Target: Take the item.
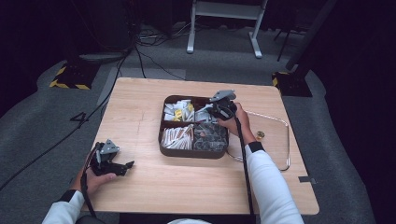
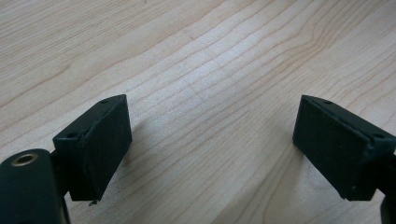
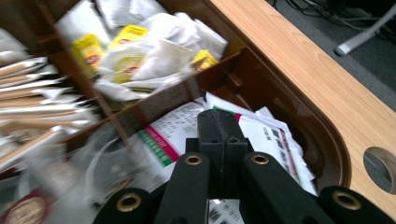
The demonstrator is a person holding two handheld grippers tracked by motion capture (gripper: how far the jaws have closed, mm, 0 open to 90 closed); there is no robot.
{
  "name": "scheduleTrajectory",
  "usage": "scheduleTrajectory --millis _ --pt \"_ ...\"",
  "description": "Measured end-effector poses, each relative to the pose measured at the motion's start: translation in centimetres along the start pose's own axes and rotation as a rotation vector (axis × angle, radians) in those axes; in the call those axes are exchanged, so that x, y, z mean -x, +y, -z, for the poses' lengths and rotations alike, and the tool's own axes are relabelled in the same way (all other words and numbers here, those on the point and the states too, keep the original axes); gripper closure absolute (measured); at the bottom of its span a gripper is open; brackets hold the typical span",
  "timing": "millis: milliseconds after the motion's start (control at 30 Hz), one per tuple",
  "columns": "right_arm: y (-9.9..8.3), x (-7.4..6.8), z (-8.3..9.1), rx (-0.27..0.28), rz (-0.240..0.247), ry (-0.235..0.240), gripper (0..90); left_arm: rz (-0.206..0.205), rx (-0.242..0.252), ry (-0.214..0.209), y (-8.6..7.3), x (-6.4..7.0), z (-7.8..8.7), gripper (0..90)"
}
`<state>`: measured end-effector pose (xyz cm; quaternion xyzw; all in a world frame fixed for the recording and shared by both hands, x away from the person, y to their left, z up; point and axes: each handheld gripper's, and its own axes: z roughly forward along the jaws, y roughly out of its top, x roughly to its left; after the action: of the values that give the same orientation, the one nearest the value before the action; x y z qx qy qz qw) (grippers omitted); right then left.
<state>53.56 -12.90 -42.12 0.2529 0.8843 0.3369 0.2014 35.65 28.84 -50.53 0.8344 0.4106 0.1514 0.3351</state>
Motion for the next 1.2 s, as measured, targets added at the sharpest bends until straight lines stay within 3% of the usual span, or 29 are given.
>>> scheduleTrajectory --millis 200,233,300,367,533,667,900,933,1000,1033,1067,1133,1200 --pt "-0.4 -1.4 1.4 0.042 0.02 0.052 90.0 0.0 0.0 0.0 0.0 0.0 0.0 11.9" --pt "-0.4 -1.6 1.5 0.029 0.034 0.058 90.0 0.001 0.0 0.0 0.0 0.0 0.0 11.9" --pt "-0.5 -1.6 1.4 0.005 0.053 0.024 89.9 0.0 0.0 0.0 0.0 0.0 0.0 11.9" --pt "-0.8 -1.1 1.2 0.007 0.03 -0.012 69.2 0.0 0.0 0.0 0.0 0.0 0.0 11.9" --pt "-1.8 0.0 0.4 -0.029 0.001 -0.009 43.3 0.001 0.0 0.0 0.0 0.0 0.0 11.9" --pt "-2.0 0.1 -0.8 -0.099 0.045 -0.09 36.2 0.001 0.001 0.0 0.0 0.0 0.0 11.9" --pt "-1.8 0.2 -1.6 -0.099 0.069 -0.107 38.7 0.001 0.0 0.0 0.0 0.0 0.0 11.9" --pt "-1.5 -0.1 -1.6 -0.093 0.111 -0.125 45.6 0.0 0.0 0.0 0.0 0.0 0.0 11.9" --pt "-1.1 -0.6 -1.8 -0.094 0.159 -0.163 49.7 0.001 0.0 0.0 0.0 0.0 0.0 11.9" --pt "-1.1 -0.6 -1.8 -0.094 0.159 -0.163 49.7 0.001 0.0 0.0 0.0 0.0 0.0 11.9" --pt "-0.8 -1.1 -2.1 -0.107 0.211 -0.21 51.5 0.001 0.001 0.0 0.0 0.0 0.0 11.9" --pt "-0.6 -1.4 -2.4 -0.112 0.253 -0.268 57.2 0.001 0.001 0.0 0.0 0.0 0.0 11.9" --pt "-0.5 -1.4 -2.7 -0.124 0.26 -0.287 59.9 0.0 0.0 0.0 0.0 0.0 0.0 11.9"
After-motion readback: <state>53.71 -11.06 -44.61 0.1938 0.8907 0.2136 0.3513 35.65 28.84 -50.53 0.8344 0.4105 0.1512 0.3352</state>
